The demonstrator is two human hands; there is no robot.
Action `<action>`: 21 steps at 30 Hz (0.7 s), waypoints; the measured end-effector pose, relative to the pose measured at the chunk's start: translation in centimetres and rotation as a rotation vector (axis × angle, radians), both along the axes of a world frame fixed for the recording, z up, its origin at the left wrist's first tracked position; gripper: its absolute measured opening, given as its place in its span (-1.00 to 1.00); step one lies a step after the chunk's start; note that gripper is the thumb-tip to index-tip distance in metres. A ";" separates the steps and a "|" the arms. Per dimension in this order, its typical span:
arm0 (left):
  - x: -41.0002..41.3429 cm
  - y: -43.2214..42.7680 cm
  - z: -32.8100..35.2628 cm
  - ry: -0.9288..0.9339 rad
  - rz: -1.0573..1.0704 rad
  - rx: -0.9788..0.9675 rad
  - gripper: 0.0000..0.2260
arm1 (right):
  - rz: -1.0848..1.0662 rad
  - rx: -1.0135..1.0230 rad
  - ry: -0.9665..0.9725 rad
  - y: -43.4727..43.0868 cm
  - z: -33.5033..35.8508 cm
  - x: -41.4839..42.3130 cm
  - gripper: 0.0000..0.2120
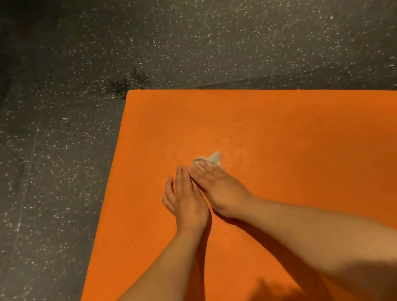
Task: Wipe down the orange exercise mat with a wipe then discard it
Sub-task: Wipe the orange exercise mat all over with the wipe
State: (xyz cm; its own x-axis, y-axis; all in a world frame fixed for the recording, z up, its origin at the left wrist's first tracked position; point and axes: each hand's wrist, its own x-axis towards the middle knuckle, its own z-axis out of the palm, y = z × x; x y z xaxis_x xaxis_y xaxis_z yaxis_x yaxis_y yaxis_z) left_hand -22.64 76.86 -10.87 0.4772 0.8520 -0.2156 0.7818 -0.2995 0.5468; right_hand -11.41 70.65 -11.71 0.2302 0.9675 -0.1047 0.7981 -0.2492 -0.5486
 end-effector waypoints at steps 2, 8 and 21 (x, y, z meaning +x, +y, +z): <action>-0.2 0.1 -0.1 0.002 -0.023 0.000 -0.51 | 0.126 0.032 0.015 -0.1 -0.2 0.8 -0.40; -0.4 0.0 0.8 0.104 -0.093 -0.041 -0.48 | -0.370 -0.111 -0.168 -1.4 0.6 6.1 -0.46; -0.8 -0.5 2.3 0.191 -0.163 -0.104 -0.48 | -0.354 -0.133 -0.094 -3.1 1.2 1.7 -0.38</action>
State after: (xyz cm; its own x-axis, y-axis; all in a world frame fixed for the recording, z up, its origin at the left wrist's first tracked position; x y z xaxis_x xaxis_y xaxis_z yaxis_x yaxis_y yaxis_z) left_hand -23.47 76.40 -8.53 0.5486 0.7357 -0.3972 0.8199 -0.3802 0.4281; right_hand -9.71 67.60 -10.51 0.5618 0.8061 -0.1862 0.6952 -0.5820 -0.4218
